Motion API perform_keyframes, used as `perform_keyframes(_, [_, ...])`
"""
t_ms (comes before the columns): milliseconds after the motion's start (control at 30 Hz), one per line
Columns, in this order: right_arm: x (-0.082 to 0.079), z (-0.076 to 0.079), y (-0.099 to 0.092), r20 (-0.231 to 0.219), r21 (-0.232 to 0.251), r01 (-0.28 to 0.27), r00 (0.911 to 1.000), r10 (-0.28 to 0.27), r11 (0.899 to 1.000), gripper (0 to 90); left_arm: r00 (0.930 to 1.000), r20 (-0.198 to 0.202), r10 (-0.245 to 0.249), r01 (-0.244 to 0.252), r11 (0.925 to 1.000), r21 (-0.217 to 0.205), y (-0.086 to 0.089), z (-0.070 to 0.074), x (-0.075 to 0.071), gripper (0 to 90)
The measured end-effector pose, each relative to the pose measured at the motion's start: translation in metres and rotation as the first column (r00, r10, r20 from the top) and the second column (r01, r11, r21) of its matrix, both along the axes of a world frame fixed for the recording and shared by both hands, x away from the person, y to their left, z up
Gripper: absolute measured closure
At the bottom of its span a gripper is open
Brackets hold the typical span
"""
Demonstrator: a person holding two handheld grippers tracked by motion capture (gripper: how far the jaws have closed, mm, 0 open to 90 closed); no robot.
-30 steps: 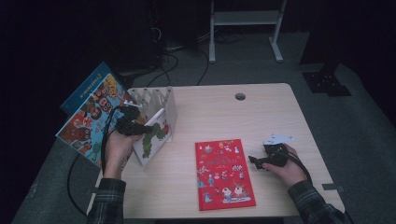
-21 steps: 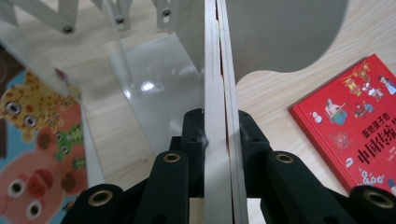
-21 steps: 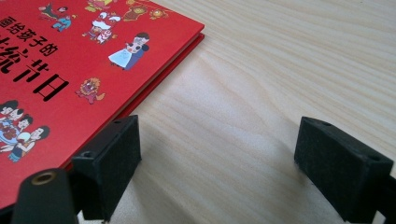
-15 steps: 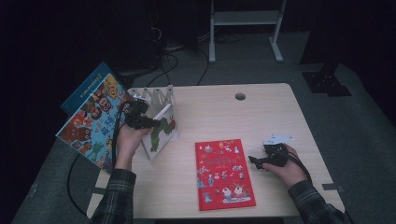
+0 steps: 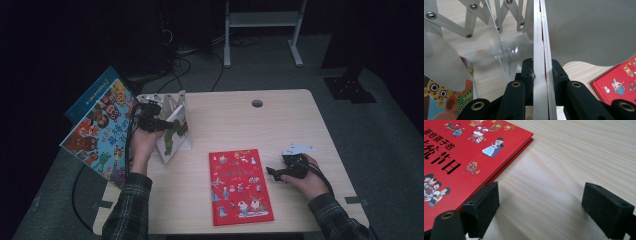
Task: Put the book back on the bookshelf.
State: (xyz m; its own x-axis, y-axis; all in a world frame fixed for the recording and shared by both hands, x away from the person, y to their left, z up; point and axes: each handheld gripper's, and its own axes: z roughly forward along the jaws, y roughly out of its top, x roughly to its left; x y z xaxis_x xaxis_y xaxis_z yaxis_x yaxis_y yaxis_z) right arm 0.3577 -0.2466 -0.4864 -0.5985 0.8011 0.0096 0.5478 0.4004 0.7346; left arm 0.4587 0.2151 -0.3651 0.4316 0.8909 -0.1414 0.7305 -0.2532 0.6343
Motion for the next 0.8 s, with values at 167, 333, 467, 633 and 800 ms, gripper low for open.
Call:
perform_keyframes(167, [0.0,0.0,0.0,0.0,-0.001,0.0,1.0,0.0,1.0,13.5,1.0,-0.007,-0.003,0.003,1.0,0.002,0.003,-0.006,0.0,75.9])
perform_keyframes(333, [0.0,0.0,0.0,0.0,0.0,0.0,1.0,0.0,1.0,13.5,1.0,0.001,-0.01,0.01,1.0,0.001,0.003,-0.007,0.0,75.6])
perform_keyframes(467, [0.0,0.0,0.0,0.0,0.0,0.0,1.0,0.0,1.0,13.5,0.9999,0.008,-0.015,0.015,0.9996,-0.025,0.006,-0.007,-0.003,72.6])
perform_keyframes(633, [0.0,0.0,0.0,0.002,-0.001,0.0,1.0,0.0,1.0,13.5,0.9996,0.014,-0.026,0.026,0.9994,-0.02,0.011,-0.006,-0.014,64.4])
perform_keyframes(800, [-0.001,0.0,0.0,0.003,-0.001,0.0,1.0,0.0,1.0,13.5,0.9989,-0.003,-0.047,0.047,0.9989,-0.006,0.017,-0.01,-0.028,54.2])
